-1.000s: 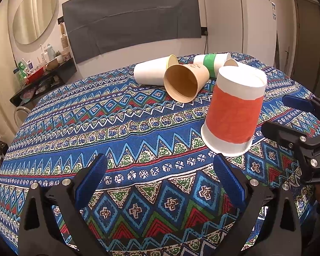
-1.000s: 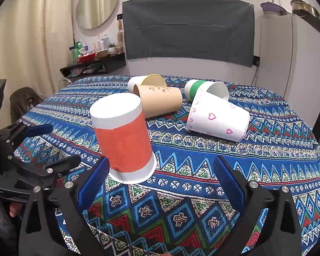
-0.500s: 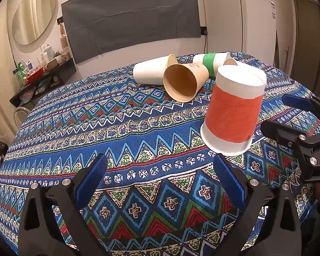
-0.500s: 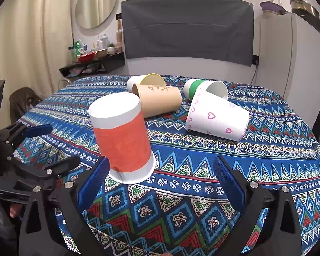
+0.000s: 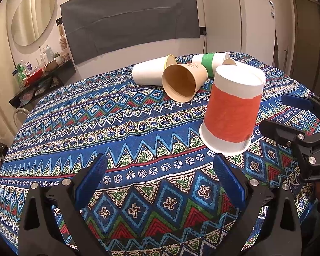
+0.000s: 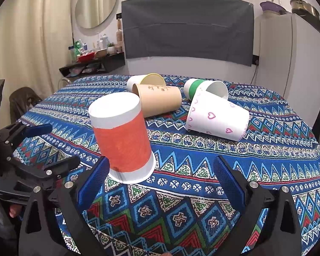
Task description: Flip cup upside down
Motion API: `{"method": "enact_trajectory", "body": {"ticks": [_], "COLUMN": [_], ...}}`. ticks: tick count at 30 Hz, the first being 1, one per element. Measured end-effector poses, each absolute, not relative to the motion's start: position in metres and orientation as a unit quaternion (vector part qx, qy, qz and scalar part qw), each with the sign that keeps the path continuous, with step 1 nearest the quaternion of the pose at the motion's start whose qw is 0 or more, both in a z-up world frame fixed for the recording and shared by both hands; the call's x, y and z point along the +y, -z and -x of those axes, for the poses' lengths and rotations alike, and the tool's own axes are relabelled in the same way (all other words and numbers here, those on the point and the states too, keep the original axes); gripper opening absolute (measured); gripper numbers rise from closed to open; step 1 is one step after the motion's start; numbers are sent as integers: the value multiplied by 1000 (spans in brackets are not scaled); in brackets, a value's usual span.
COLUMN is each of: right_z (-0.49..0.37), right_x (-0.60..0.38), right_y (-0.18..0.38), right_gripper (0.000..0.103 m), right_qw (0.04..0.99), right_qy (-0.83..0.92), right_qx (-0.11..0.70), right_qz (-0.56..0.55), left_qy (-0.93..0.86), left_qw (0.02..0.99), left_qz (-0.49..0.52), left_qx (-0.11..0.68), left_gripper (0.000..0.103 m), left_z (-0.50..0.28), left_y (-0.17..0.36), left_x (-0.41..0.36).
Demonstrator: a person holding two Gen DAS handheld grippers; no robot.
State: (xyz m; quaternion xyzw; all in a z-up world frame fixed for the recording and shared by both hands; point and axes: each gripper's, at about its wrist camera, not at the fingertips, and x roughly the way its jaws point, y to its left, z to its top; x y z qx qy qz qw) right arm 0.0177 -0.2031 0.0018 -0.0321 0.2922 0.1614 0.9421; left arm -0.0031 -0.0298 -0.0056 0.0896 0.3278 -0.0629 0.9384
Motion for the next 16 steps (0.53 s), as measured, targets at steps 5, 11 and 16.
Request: {"method": "enact_trajectory", "body": {"ticks": [5, 11, 16], "right_z": [-18, -18, -18], "right_x": [-203, -202, -201], "right_y": [-1, -2, -2], "right_gripper": [94, 94, 94], "right_qw": [942, 942, 942], "right_qy": [-162, -161, -161], "right_qx": [293, 293, 293], "right_qz": [33, 33, 33], "left_qy": [68, 67, 65], "left_qw": [937, 939, 938], "left_qz": [-90, -81, -77], "left_qx": [332, 328, 331], "left_gripper": [97, 97, 97], "left_z": [1, 0, -1], "left_y": [6, 5, 6], "left_x": [-31, -29, -27]}}
